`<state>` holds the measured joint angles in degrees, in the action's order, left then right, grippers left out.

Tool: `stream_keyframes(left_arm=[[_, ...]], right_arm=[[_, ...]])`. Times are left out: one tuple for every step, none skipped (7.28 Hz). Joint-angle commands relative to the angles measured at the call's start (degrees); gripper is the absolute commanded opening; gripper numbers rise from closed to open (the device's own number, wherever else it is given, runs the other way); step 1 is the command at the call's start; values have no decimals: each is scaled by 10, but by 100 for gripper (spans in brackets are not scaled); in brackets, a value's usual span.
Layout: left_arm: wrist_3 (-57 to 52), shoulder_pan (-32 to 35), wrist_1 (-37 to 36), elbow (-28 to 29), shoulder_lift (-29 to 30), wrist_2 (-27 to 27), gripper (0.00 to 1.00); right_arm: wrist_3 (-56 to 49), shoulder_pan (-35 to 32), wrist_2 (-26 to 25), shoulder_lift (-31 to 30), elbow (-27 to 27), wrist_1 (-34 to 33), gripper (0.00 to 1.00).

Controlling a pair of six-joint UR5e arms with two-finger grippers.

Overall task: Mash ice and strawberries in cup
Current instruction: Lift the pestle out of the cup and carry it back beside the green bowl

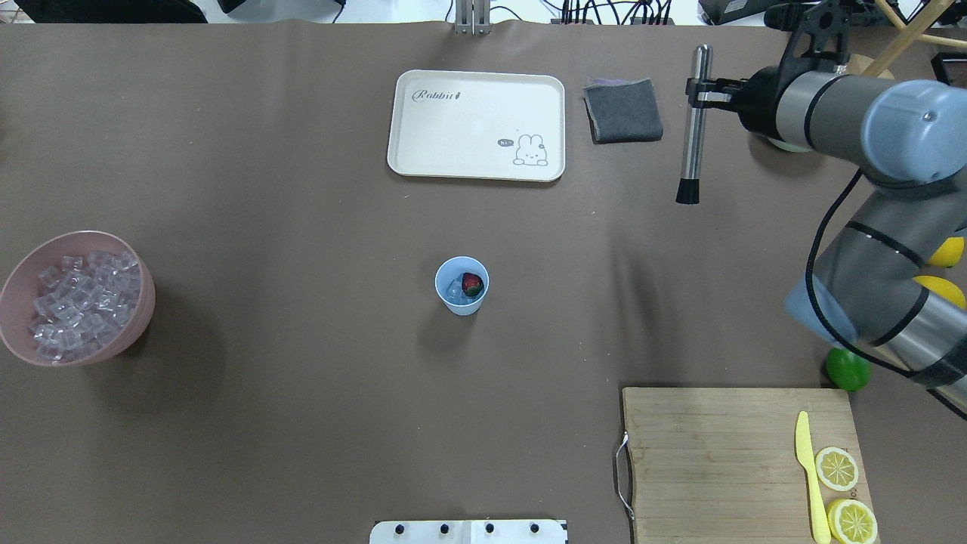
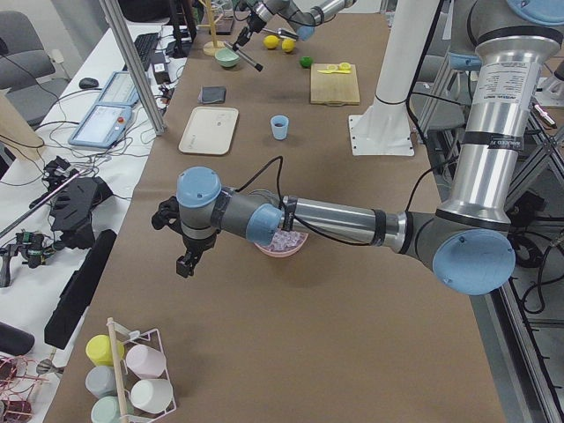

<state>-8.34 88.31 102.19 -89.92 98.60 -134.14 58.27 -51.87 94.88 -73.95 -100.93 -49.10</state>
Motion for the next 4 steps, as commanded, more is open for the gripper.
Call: stream_keyframes(left_arm=[[1,-2,-1,-8,6,1,97],[0,-3,0,-7,8,1,97],[-1,-3,-1,-7,16,2,97],[-1,-5,-1,-7,19,2,97]], right_arm=[[-3,-47,102,-7,13,-74,0],[-7,-49,116,-14,40,-80,0],[-32,-51,136,-19,79,-80,0],[-52,-52,144,-27,110,-81,0]])
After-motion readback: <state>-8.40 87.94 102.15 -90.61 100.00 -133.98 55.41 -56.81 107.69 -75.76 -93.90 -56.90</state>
